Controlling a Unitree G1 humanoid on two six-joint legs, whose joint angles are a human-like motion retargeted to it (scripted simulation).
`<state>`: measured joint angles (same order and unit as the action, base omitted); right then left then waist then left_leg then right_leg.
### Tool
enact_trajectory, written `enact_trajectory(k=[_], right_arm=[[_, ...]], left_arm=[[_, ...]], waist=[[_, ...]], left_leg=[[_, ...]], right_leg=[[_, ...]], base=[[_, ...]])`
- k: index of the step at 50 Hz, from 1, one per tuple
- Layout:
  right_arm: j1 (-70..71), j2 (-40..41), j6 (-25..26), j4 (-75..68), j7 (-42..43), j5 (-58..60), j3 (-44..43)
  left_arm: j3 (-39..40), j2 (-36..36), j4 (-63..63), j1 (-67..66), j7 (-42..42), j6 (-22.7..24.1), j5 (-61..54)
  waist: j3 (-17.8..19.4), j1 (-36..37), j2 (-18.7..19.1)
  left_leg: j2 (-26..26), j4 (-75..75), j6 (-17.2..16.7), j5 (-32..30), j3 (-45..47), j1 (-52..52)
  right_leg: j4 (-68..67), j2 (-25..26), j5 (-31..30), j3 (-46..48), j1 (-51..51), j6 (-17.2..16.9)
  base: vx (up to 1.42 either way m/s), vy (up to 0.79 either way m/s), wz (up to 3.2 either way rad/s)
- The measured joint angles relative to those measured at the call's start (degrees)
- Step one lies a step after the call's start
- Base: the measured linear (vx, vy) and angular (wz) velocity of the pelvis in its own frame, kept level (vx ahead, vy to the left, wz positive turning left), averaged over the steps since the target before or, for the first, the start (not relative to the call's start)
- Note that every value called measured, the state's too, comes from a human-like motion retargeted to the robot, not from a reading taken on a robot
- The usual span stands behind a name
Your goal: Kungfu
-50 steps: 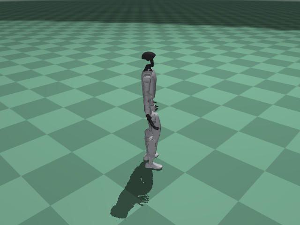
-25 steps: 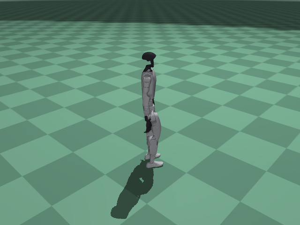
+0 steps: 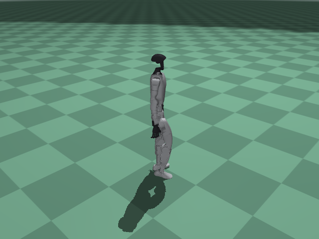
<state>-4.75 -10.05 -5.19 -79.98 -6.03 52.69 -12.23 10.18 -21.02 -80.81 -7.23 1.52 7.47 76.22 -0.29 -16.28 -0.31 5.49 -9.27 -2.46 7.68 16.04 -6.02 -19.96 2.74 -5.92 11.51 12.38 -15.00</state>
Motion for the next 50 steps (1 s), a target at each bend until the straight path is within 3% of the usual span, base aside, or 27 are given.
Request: enact_trajectory(k=[3,4,10,15,28,33,35,37,41,43,45,47,48,50], right_arm=[[1.2,-1.0,-0.7,0.4,-1.0,-0.9,0.0],[1.4,-1.2,-0.9,0.4,-1.3,-0.8,0.1],[1.5,-1.1,-1.9,-0.2,-3.7,1.4,1.0],[0.3,-0.3,-3.0,-0.1,-3.3,2.1,1.5],[-0.8,-0.1,-5.9,1.3,4.8,4.9,1.8],[-1.8,-2.6,-8.8,10.0,4.0,8.1,-0.1],[-4.1,-4.2,-11.2,16.5,2.1,7.6,0.0],[-7.8,-6.4,-13.5,23.3,1.1,4.4,1.1],[-14.0,-8.7,-17.8,33.6,-0.7,-3.2,1.8],[-16.2,-9.2,-18.9,37.4,-1.3,-7.8,2.8],[-16.1,-9.9,-20.2,40.8,-2.5,-12.8,3.0],[-15.4,-10.5,-20.9,44.9,-4.3,-19.2,4.6],[-15.0,-10.9,-20.7,47.6,-5.5,-22.7,5.4],[-13.2,-11.4,-19.9,53.6,-9.6,-29.5,6.0]], left_arm=[[0.2,-0.1,-0.1,1.7,-1.4,0.3,-2.2],[0.4,-0.1,-0.1,1.9,-1.7,0.3,-2.7],[1.1,0.4,-0.5,1.4,-1.7,0.4,-5.1],[0.7,0.4,-1.0,1.0,-2.1,-0.2,-3.4],[2.1,1.1,-0.1,0.3,0.3,-0.1,-3.6],[15.5,1.6,10.2,-2.0,5.4,-0.4,-0.5],[23.6,1.3,19.3,-4.0,1.9,2.2,-6.1],[29.0,-0.8,29.8,-6.1,-3.4,4.4,-19.0],[36.6,-8.8,49.3,-5.9,-14.0,7.4,-53.9],[38.0,-13.7,56.5,-2.5,-13.8,8.4,-71.1],[36.9,-18.8,62.1,5.7,-9.8,10.5,-85.6],[32.9,-25.1,66.1,16.3,-6.2,13.1,-96.3],[29.4,-28.2,67.5,23.2,-4.8,13.6,-100.9],[20.8,-32.0,67.7,41.6,-6.2,14.0,-108.8]], waist=[[1.3,0.5,1.7],[1.4,0.8,2.6],[1.3,0.3,9.5],[1.5,-1.0,12.8],[0.1,-1.7,12.7],[1.9,-1.9,11.3],[1.6,-2.4,11.1],[0.3,-2.6,10.7],[-1.7,-3.7,9.9],[-2.2,-4.9,8.9],[-2.4,-8.5,6.6],[-0.3,-11.4,4.2],[0.9,-11.7,3.5],[3.8,-11.5,4.0]], left_leg=[[4.1,-2.6,-1.0,0.6,1.0,-2.2],[4.9,-3.0,-0.7,1.0,1.2,-2.8],[9.7,-3.0,1.4,2.0,1.8,-4.9],[12.8,-3.0,0.9,2.0,2.3,-5.7],[12.6,-8.0,-0.1,6.8,4.3,-6.6],[10.7,-14.0,0.4,10.4,3.8,-6.7],[10.5,-16.0,0.2,10.8,3.3,-7.8],[9.3,-14.2,-0.3,8.8,4.0,-6.3],[6.4,-8.2,-4.2,-4.8,3.7,-2.5],[1.8,-5.7,-8.4,-14.6,1.1,-1.6],[-5.0,-7.1,-12.5,-23.0,2.2,-5.2],[-7.4,-14.2,-12.5,-24.4,8.6,-10.3],[-7.0,-18.0,-12.5,-24.3,9.6,-12.6],[-3.2,-25.1,-12.5,-17.5,2.9,-15.3]], right_leg=[[-12.0,3.0,-7.8,5.7,9.7,0.0],[-16.6,3.3,-7.5,6.9,13.1,0.0],[-47.6,2.4,3.1,16.1,31.2,0.0],[-62.4,2.8,11.1,20.9,39.7,0.0],[-67.8,5.8,19.7,22.8,45.0,0.0],[-59.1,6.4,16.5,16.9,38.9,0.0],[-53.2,6.9,14.3,14.0,35.6,0.0],[-45.0,7.8,11.1,10.1,30.9,0.0],[-20.1,8.0,4.9,-1.7,16.2,0.0],[-7.8,2.8,2.1,-6.9,9.1,0.0],[-2.3,-7.0,-0.8,-9.5,7.3,2.0],[1.6,-13.2,-7.4,-10.5,5.3,0.2],[2.2,-14.9,-3.4,-9.5,4.2,0.2],[0.4,-14.2,8.5,-7.6,2.0,4.1]], base=[[-0.26,-0.52,-0.68],[-0.13,-0.04,-0.63],[-0.02,0.16,-0.35],[0.04,0.01,-0.10],[0.09,-0.10,-0.12],[0.16,-0.03,-0.13],[0.29,0.00,0.06],[0.40,-0.06,0.30],[0.38,0.16,0.82],[0.23,0.51,1.33],[-0.22,0.77,2.49],[-0.67,0.79,2.24],[-0.46,0.35,1.21],[0.06,-0.50,0.22]])
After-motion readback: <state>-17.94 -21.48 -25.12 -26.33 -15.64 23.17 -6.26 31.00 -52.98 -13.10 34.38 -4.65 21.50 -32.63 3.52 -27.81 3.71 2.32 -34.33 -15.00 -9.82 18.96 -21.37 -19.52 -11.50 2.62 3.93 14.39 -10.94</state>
